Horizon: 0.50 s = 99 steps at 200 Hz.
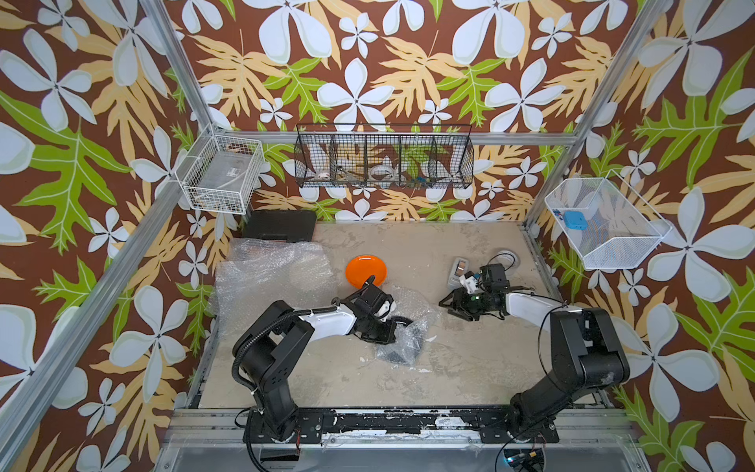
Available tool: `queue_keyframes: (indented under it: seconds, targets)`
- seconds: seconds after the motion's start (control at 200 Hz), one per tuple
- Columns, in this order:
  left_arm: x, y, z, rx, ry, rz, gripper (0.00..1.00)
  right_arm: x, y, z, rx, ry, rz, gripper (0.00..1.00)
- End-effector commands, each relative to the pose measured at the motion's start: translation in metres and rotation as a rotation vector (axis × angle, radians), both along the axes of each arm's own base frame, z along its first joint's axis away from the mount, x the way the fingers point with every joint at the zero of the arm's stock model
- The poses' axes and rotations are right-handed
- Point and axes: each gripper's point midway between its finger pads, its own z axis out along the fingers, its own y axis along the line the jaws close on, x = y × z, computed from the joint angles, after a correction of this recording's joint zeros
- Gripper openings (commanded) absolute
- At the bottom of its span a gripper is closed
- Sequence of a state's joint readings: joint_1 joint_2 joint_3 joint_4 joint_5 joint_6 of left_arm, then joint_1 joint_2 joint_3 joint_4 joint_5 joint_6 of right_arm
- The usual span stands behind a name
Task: Wrap dinner plates in bubble wrap
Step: Wrap the plate in the bubble wrap.
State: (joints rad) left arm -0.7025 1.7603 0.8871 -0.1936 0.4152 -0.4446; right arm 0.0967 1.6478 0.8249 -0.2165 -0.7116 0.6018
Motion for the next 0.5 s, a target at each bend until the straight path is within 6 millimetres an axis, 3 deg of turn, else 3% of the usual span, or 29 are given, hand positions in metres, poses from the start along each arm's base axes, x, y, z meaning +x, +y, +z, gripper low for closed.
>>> queue_keyframes:
  seconds: [0.0,0.3,0.49]
  targets:
    - [-0.011,0.036,-0.026,0.195,0.03,0.032,0.0,-0.007,0.004,-0.011,0.042,0.022,0.013,0.53]
    - [-0.009,0.033,-0.024,0.18,0.032,0.034,0.0,-0.014,0.021,-0.04,0.057,0.096,0.024,0.53]
    - [-0.009,0.033,-0.023,0.18,0.031,0.035,0.0,-0.001,0.036,-0.039,0.067,0.081,0.04,0.49]
